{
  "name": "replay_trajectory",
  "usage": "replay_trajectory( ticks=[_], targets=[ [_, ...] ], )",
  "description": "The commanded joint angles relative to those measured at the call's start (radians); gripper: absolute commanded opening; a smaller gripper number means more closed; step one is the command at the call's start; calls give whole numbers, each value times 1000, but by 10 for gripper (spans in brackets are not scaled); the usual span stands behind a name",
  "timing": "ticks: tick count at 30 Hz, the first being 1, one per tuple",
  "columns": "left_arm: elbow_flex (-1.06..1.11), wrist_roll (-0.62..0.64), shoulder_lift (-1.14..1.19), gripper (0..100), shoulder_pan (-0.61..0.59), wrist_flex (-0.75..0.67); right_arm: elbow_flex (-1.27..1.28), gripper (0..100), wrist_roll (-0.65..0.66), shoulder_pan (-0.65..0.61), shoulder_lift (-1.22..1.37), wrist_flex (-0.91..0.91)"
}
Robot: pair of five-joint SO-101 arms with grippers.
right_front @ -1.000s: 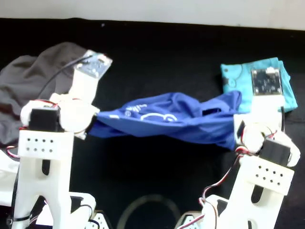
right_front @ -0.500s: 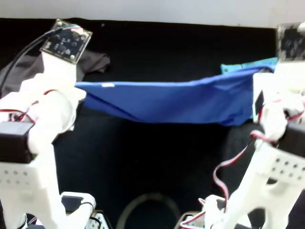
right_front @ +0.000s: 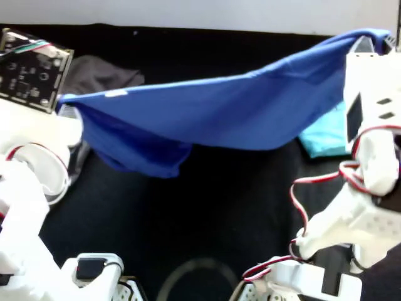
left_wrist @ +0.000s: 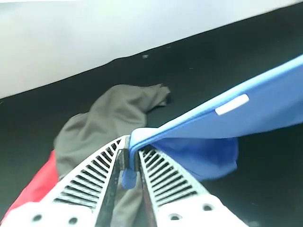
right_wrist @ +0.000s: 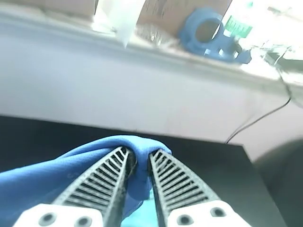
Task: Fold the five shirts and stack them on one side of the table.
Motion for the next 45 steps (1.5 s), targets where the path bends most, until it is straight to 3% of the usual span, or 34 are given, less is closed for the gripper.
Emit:
replay_trajectory(
  ticks=[1, 9, 18, 29, 38, 45],
  targets=[
    [-27, 6, -16, 8, -33, 23, -127, 5, -11, -5, 2, -4],
    [-33, 9, -74, 8, -33, 34, -291, 5, -8, -4, 2, -5],
    [-25, 11, -93, 8, -35, -95, -298, 5, -8, -4, 5, -111],
    [-27, 8, -104, 8, -38, 87, -300, 5, -9, -8, -81, 21],
    [-28, 6, -245, 8, -38, 48, -300, 5, -5, -4, -206, 21],
    [-27, 5, -271, 8, -39, 46, -300, 5, -5, -1, -223, -77]
  ],
)
